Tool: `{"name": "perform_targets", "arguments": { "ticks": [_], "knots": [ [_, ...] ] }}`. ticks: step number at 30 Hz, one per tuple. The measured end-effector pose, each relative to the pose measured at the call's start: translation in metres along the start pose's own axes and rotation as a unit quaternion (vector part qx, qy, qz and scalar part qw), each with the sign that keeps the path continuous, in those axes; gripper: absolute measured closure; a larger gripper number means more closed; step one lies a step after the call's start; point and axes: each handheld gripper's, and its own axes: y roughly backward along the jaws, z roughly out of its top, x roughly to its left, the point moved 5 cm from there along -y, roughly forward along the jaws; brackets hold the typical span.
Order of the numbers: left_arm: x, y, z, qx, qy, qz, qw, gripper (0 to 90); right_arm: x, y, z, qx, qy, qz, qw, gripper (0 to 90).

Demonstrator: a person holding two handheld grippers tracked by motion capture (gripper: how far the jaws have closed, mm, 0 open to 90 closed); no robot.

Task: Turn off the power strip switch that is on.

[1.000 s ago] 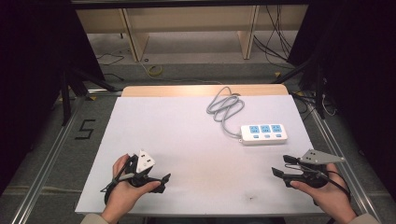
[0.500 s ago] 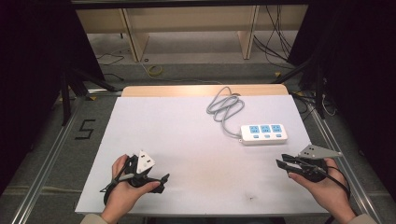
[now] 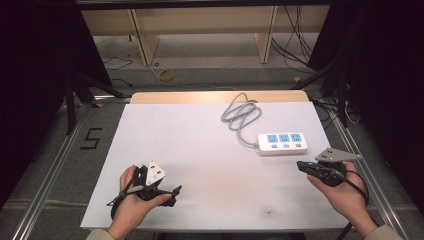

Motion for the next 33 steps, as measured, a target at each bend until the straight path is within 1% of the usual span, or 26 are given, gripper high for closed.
{"name": "perform_targets", "arguments": {
  "ticks": [11,16,21,24,33],
  "knots": [
    [0.0,0.0,-0.001,0.007,-0.002,0.001,1.0,0.0,-0.011,-0.007,0.009,0.007,-0.019,-0.012,0.9997,90.0],
    [0.0,0.0,-0.001,0.008,-0.003,0.001,1.0,0.0,-0.016,-0.011,0.012,0.008,-0.028,-0.013,0.9995,90.0],
    [0.0,-0.001,-0.001,0.01,-0.005,0.002,0.9999,0.0,-0.019,-0.013,0.016,0.011,-0.031,-0.015,0.9993,90.0],
    [0.0,0.0,-0.001,0.009,-0.003,0.003,1.0,0.0,-0.021,-0.017,0.019,0.017,-0.033,-0.012,0.9992,90.0],
    [0.001,-0.001,-0.001,0.009,-0.001,0.005,0.9999,0.0,-0.029,-0.022,0.027,0.024,-0.035,-0.018,0.9989,90.0]
  ]
}}
